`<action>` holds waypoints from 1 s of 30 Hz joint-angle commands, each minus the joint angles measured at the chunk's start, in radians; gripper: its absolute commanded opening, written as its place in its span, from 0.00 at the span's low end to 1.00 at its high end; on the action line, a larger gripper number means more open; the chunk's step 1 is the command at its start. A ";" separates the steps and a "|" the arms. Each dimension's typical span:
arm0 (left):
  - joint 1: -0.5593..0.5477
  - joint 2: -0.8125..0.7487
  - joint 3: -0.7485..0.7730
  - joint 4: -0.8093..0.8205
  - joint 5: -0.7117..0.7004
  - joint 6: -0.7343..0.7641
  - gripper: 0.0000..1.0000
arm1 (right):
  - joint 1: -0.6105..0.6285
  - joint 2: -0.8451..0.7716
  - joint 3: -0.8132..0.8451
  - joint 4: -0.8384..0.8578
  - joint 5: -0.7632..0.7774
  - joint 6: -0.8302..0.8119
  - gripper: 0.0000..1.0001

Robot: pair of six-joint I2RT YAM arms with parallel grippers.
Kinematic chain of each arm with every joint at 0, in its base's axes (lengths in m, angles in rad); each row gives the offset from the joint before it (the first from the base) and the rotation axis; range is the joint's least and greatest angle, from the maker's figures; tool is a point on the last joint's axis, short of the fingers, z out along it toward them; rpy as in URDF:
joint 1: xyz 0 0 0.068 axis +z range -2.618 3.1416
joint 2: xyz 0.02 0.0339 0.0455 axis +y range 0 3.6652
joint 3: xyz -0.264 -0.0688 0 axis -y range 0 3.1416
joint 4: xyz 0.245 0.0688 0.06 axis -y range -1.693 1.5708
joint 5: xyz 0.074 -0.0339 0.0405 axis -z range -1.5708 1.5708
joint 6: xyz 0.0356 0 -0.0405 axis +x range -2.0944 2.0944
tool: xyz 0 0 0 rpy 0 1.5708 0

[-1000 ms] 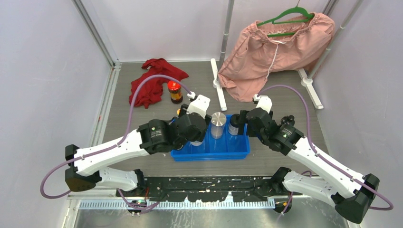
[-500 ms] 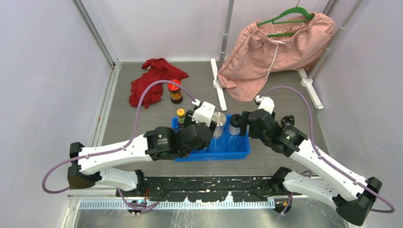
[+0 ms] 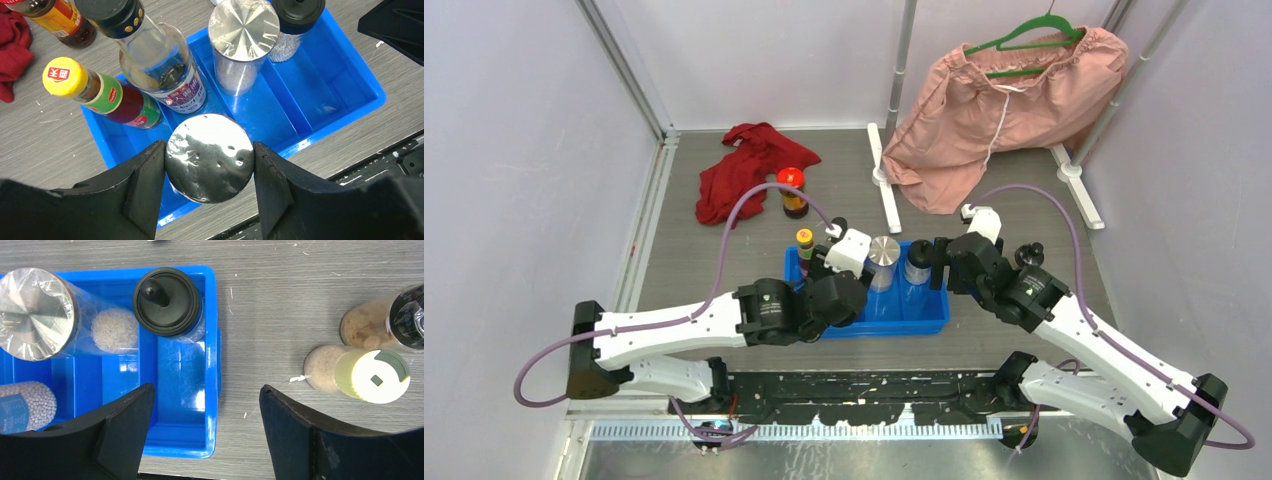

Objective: Organize the condiment bottles
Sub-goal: Place the bottle in the storage box.

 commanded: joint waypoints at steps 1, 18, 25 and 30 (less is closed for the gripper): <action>-0.005 -0.053 -0.020 0.130 -0.062 -0.008 0.57 | -0.003 -0.013 -0.005 0.022 0.009 0.011 0.82; -0.005 -0.046 -0.099 0.234 -0.075 0.017 0.57 | -0.003 -0.013 -0.037 0.039 0.002 0.014 0.82; -0.005 -0.042 -0.127 0.243 -0.081 0.003 0.57 | -0.002 -0.016 -0.054 0.046 -0.003 0.020 0.82; -0.005 -0.041 -0.162 0.270 -0.085 -0.003 0.57 | -0.003 -0.016 -0.064 0.051 -0.005 0.023 0.82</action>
